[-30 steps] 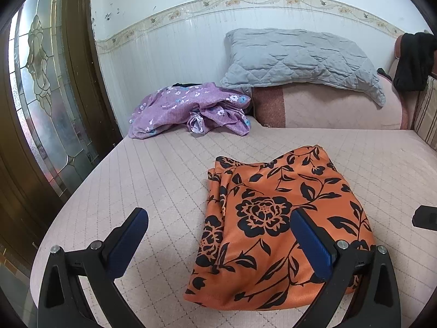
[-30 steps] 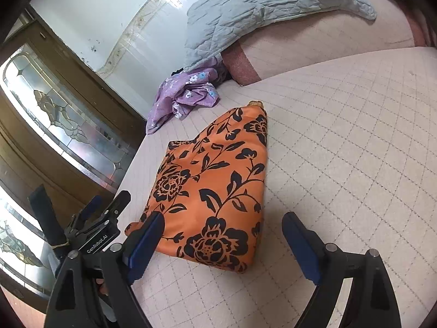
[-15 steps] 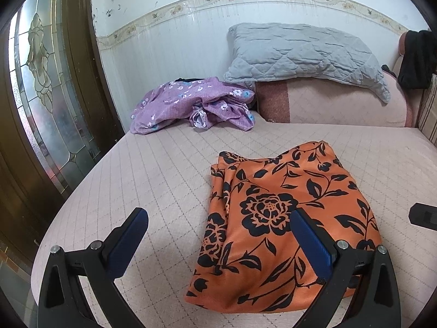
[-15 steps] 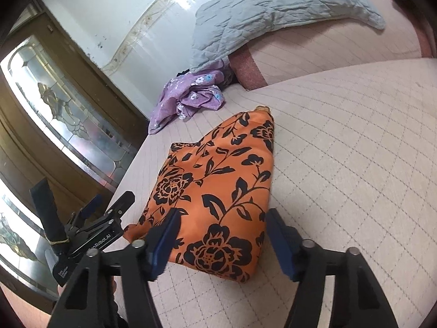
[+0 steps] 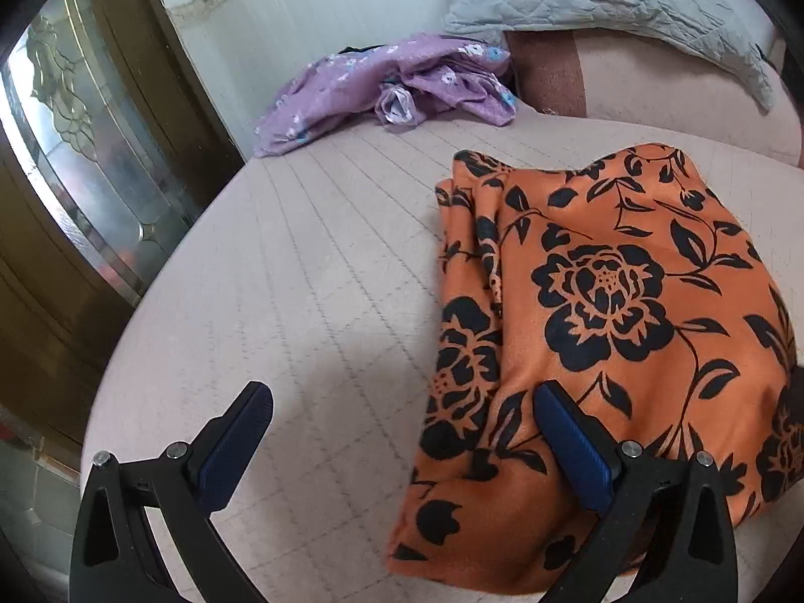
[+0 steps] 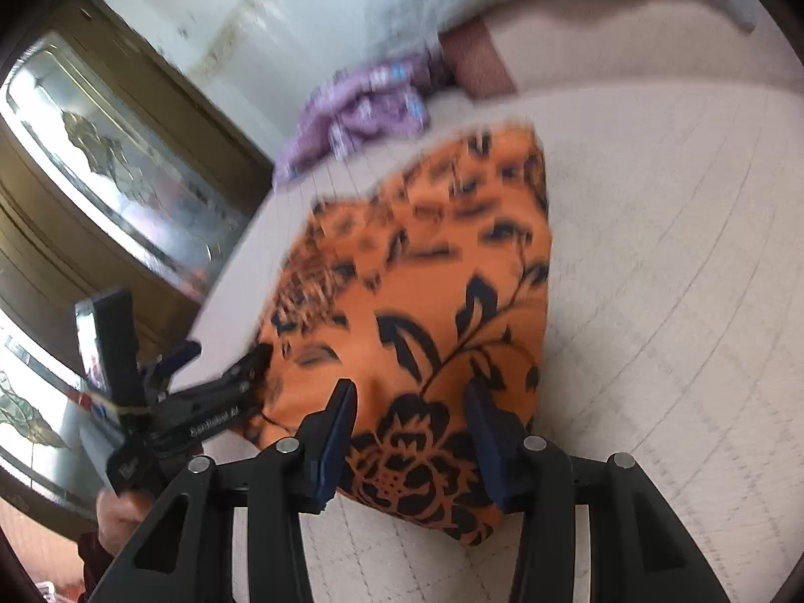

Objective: Fold small clothes

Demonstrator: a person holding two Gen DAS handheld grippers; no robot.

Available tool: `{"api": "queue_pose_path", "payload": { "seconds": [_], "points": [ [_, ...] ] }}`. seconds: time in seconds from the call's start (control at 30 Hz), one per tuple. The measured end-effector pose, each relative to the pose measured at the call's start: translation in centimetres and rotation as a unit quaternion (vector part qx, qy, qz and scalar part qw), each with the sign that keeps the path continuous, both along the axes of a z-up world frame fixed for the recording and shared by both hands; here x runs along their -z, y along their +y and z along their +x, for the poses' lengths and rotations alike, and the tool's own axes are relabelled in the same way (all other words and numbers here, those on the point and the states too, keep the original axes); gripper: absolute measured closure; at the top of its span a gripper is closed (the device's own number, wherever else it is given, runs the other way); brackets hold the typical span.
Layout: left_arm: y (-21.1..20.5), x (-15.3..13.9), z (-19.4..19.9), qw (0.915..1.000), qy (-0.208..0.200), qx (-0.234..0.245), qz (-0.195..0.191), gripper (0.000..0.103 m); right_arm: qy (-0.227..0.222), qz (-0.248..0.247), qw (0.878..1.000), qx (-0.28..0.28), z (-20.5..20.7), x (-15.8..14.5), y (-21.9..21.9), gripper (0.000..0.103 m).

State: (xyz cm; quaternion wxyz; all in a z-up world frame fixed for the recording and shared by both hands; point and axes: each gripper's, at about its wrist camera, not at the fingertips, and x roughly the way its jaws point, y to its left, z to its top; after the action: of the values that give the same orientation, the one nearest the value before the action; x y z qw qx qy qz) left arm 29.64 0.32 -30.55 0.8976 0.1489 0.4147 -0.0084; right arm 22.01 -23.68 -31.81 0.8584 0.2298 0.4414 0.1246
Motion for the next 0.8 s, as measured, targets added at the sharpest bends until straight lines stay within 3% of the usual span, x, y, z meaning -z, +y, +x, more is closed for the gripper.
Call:
{"api": "queue_pose_path", "payload": {
  "seconds": [0.1,0.23,0.4,0.5,0.8],
  "points": [
    [-0.3,-0.5,-0.2,0.9999,-0.01,-0.002,0.002,0.0,-0.001,0.002,1.0,0.001,-0.1,-0.3,-0.1,0.056],
    [-0.4,-2.3,-1.1,0.9988,-0.031,0.006,-0.039,0.0,-0.014,0.03,0.999,0.013,-0.7,-1.2,-1.2,0.055],
    [-0.2,-3.9,-2.0,0.9962,-0.069,0.004,-0.052,0.0,-0.029,0.051,0.997,0.039,-1.2,-2.2,-2.9,0.052],
    [0.0,-4.1,-1.9,0.9957,-0.07,0.003,-0.061,0.0,-0.031,0.053,0.997,0.049,-1.1,-2.6,-3.5,0.043],
    [0.0,-4.3,-1.8,0.9951,-0.07,0.0,-0.07,0.0,-0.033,0.066,0.995,0.07,-1.3,-2.7,-4.5,0.042]
  ]
}}
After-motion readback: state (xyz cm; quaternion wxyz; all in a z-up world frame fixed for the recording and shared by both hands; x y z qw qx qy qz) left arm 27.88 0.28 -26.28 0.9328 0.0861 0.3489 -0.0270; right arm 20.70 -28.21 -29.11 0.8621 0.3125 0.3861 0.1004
